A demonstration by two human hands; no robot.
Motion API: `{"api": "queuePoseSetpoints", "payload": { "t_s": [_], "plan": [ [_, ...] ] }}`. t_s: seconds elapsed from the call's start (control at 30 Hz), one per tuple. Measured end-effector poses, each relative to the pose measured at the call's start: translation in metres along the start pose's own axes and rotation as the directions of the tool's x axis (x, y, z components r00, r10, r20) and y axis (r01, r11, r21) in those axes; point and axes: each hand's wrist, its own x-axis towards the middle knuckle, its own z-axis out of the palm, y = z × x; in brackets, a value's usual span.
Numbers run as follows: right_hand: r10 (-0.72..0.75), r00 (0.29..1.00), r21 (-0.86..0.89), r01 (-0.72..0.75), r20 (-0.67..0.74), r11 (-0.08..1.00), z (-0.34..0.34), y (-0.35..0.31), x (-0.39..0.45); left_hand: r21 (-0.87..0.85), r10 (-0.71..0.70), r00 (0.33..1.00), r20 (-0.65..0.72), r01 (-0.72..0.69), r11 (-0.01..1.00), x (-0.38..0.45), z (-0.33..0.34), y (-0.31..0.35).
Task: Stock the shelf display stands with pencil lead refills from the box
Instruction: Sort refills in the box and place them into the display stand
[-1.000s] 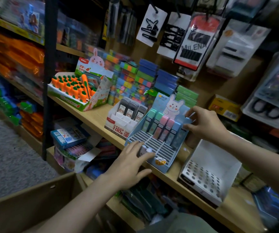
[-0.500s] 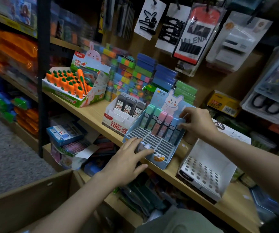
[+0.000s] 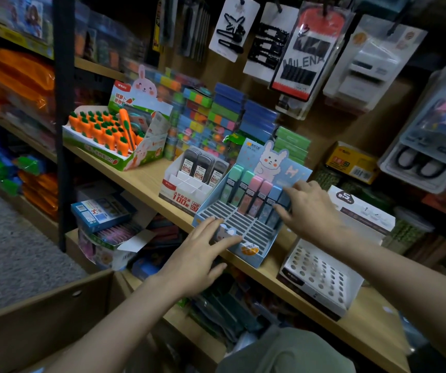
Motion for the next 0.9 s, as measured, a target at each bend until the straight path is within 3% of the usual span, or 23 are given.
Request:
{"api": "queuePoseSetpoints", "payload": {
  "t_s": [0.2,0.3,0.37,0.43,0.57,0.63,0.73,0.83,0.9],
  "plan": [
    [0.071,0.997,0.026,-0.072,0.044,0.997,0.003,-0.01,-0.008,0.016,-0.017,0.999,0.036,0.016,1.0,-0.008,-0.007,0.005],
    [0.059,0.997,0.088,-0.064,0.049,0.994,-0.006,-0.019,-0.016,-0.083,-0.017,0.999,-0.033,0.014,0.996,-0.021,-0.015,0.007],
    [-0.06,0.997,0.211,0.07,-0.054,0.975,-0.012,-0.033,-0.029,-0.159,-0.036,0.991,-0.127,0.016,0.987,-0.034,-0.018,0.005],
    [-0.228,0.966,0.387,0.257,-0.121,0.886,-0.015,-0.056,-0.044,-0.23,-0.102,0.978,-0.183,0.059,0.972,-0.052,-0.019,-0.001],
    [-0.513,0.858,0.647,0.381,0.018,0.66,-0.005,-0.132,-0.073,-0.328,-0.361,0.93,-0.067,0.321,0.888,-0.106,-0.01,-0.027],
    [-0.644,0.755,0.698,0.397,0.121,0.597,0.011,-0.177,-0.084,-0.323,-0.537,0.843,0.039,0.519,0.791,-0.146,0.0,-0.045],
    [-0.74,0.616,0.766,0.329,0.269,0.552,0.049,-0.236,-0.101,-0.261,-0.778,0.603,0.178,0.791,0.553,-0.214,0.018,-0.066],
    [-0.768,0.485,0.786,0.229,0.42,0.574,0.104,-0.287,-0.125,-0.241,-0.878,0.416,0.237,0.901,0.361,-0.277,0.042,-0.077],
    [-0.745,0.436,0.757,0.19,0.506,0.625,0.139,-0.313,-0.143,-0.174,-0.923,0.264,0.281,0.959,0.222,-0.305,0.061,-0.077]
  ]
}}
